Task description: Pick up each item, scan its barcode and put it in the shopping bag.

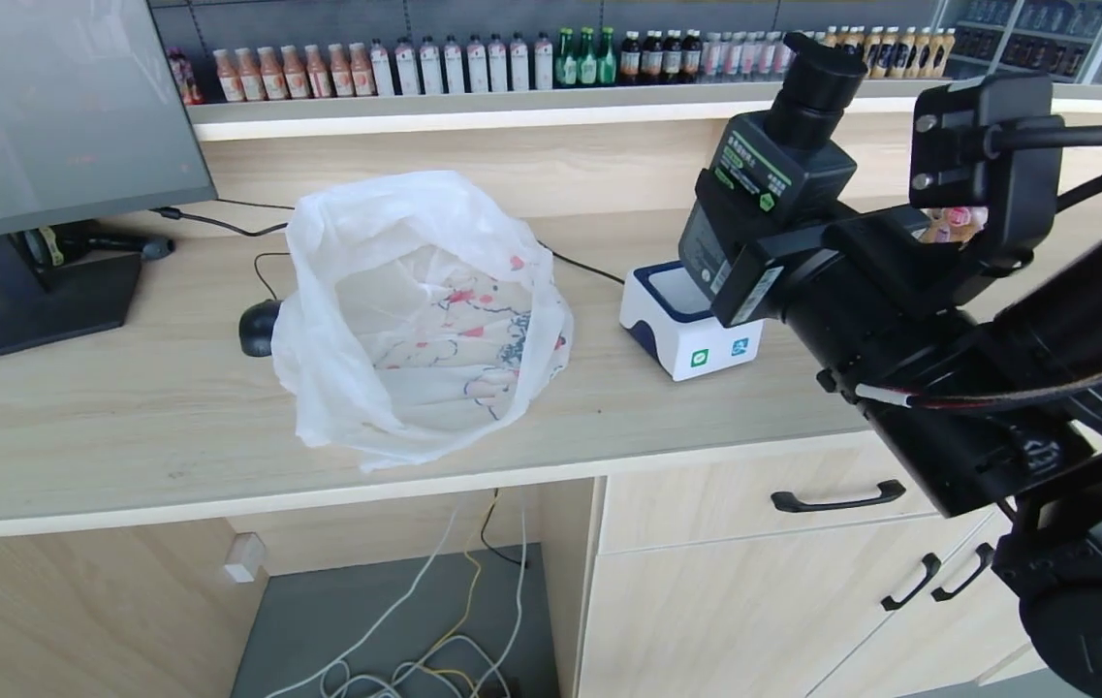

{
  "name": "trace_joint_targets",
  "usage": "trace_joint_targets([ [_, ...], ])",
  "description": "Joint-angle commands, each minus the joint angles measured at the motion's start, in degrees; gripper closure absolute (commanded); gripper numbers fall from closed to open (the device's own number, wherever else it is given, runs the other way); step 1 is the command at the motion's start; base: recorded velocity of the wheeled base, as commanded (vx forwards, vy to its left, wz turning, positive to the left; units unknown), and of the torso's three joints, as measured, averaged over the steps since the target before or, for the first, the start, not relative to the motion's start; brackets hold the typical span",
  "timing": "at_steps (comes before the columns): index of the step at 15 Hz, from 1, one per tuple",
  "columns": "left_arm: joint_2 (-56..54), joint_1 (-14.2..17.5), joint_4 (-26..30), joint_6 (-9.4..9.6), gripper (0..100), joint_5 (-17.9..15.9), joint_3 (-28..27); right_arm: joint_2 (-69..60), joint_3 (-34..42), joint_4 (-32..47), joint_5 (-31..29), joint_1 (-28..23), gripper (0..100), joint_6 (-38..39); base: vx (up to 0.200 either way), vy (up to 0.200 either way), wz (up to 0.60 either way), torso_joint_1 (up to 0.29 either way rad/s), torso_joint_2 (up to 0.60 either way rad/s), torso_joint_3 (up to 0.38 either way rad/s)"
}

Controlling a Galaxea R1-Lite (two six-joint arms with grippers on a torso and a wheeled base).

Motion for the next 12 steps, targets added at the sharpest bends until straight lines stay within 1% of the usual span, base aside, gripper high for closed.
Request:
trace_joint_targets([
  [1, -0.02, 0.0, -0.02, 0.02, 0, 0.0, 0.0, -0.75, -0.53, 0.03, 0.19, -0.38, 100, -0.82, 0.0, 0.0, 0.0, 0.0, 0.0, 0.0],
  [3, -0.02, 0.0, -0.02, 0.02, 0, 0.0, 0.0, -0.31, -3.43, 0.29, 0.46, -0.56, 100, -5.39, 0.0, 0.0, 0.0, 0.0, 0.0, 0.0],
  [5, -0.02, 0.0, -0.02, 0.02, 0, 0.0, 0.0, 0.13, -4.92, 2.23, 0.89, -0.56, 100, -7.06, 0.0, 0.0, 0.0, 0.0, 0.0, 0.0],
  [6, -0.02, 0.0, -0.02, 0.02, 0, 0.0, 0.0, 0.04, -6.59, 4.95, 3.09, -1.17, 100, -9.35, 0.0, 0.0, 0.0, 0.0, 0.0, 0.0],
  [7, -0.02, 0.0, -0.02, 0.02, 0, 0.0, 0.0, 0.04, -7.73, 6.01, 5.47, -2.93, 100, -12.07, 0.0, 0.0, 0.0, 0.0, 0.0, 0.0],
  [8, -0.02, 0.0, -0.02, 0.02, 0, 0.0, 0.0, 0.22, -7.73, 6.09, 9.24, -4.86, 100, -14.71, 0.0, 0.0, 0.0, 0.0, 0.0, 0.0],
  [9, -0.02, 0.0, -0.02, 0.02, 0, 0.0, 0.0, 0.75, -7.91, 6.18, 11.27, -5.57, 100, -16.2, 0.0, 0.0, 0.0, 0.0, 0.0, 0.0],
  [10, -0.02, 0.0, -0.02, 0.02, 0, 0.0, 0.0, 1.45, -8.08, 6.09, 11.35, -5.65, 100, -16.73, 0.0, 0.0, 0.0, 0.0, 0.0, 0.0],
  [12, -0.02, 0.0, -0.02, 0.02, 0, 0.0, 0.0, 3.21, -8.61, 5.57, 11.79, -6.71, 100, -20.25, 0.0, 0.0, 0.0, 0.0, 0.0, 0.0],
])
